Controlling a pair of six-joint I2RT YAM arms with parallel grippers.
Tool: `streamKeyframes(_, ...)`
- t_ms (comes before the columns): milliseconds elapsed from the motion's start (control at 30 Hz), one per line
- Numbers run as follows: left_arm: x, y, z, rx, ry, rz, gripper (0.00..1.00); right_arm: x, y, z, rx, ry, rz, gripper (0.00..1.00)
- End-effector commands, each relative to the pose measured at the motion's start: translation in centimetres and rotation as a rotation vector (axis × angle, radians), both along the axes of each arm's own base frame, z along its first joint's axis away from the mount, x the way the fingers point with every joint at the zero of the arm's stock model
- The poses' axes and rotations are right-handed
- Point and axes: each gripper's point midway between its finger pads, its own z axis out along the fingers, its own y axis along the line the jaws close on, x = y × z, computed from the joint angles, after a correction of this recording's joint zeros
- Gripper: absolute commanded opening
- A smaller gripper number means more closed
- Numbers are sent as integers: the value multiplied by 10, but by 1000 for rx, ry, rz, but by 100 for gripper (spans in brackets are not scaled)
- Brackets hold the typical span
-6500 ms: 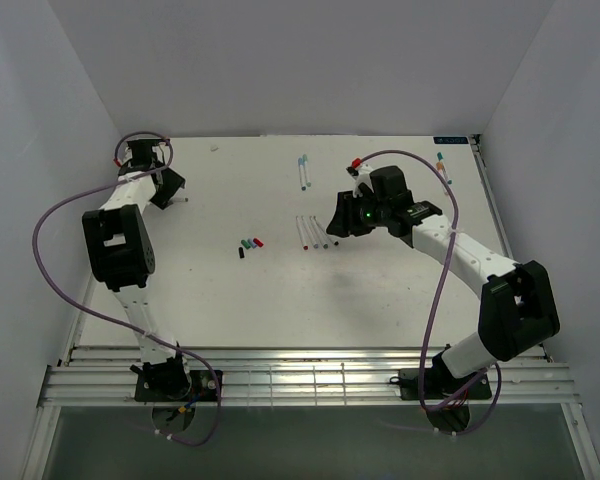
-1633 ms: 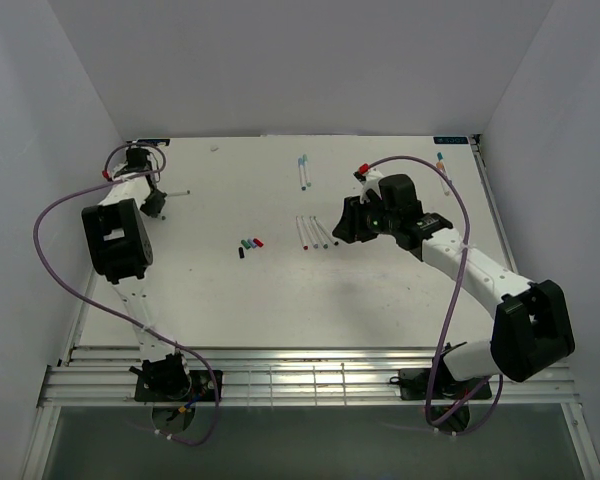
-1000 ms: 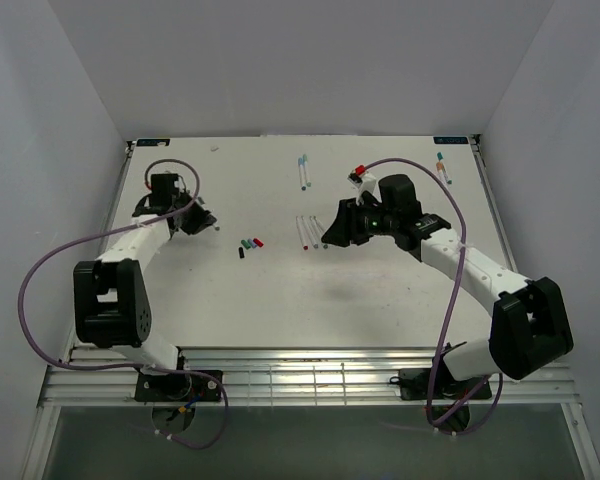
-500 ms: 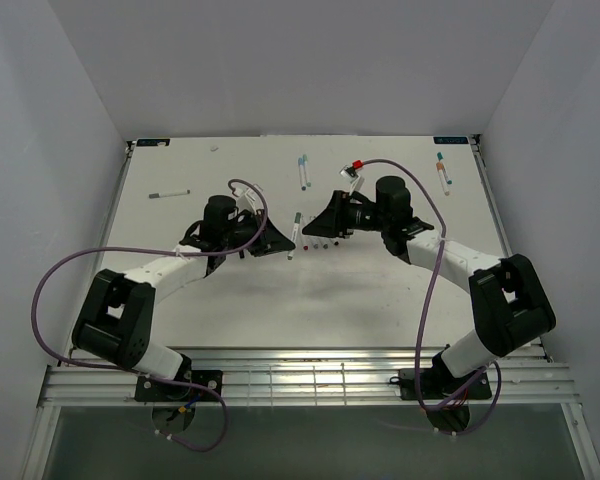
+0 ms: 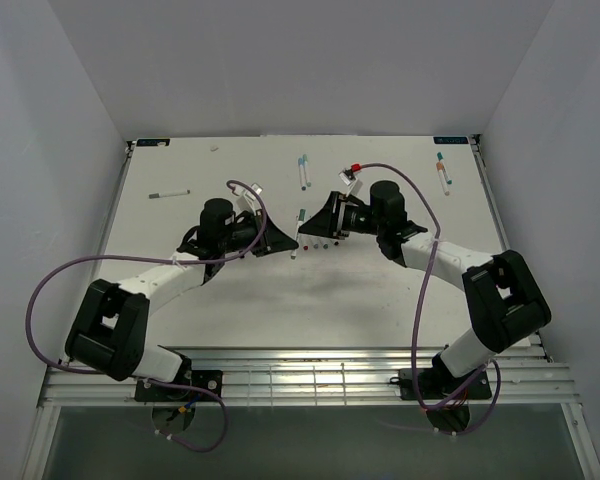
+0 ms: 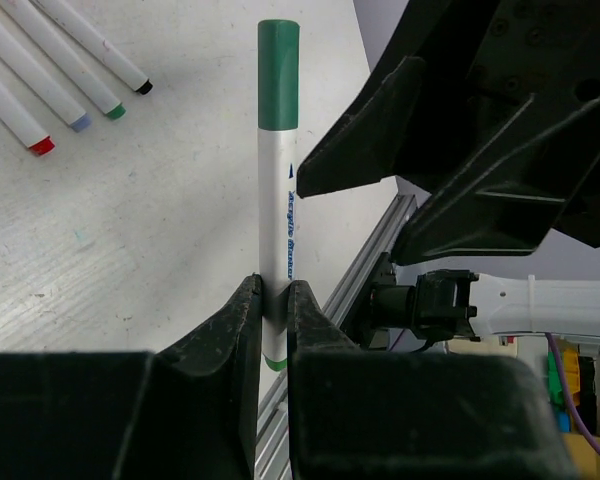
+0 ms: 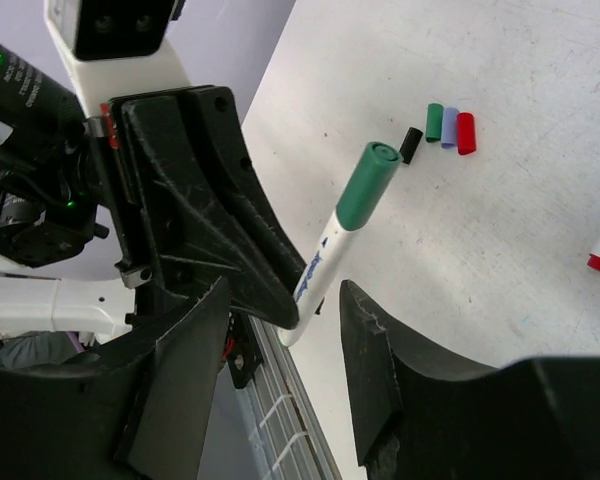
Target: Open the pen caps
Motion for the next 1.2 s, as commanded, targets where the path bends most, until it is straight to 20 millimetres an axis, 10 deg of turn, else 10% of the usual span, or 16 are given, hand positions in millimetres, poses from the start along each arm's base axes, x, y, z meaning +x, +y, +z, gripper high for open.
streamKeyframes(0,-4,-2,23,-40,-70,-5,0,6,5,0,14,-16,-24,54)
streamKeyframes(367,-13,-7,32,-83,-68,-19,0,4,26,-6,58,31,7,40)
streamKeyframes(467,-13,-7,36,-87,-82,-23,0,-2,32,-11,49,37,23,8)
streamKeyframes(533,-13,-6,37,-85,-95,-24,27,-2,31,-14,33,29,17,8)
streamKeyframes(667,-8,-1,43,-58,-142,16,51,-3,25,-24,-47,0,25,8)
streamKeyframes(1167,21,1,46,35,-154,67,51,-59,21,-12,-31,-35,232,8)
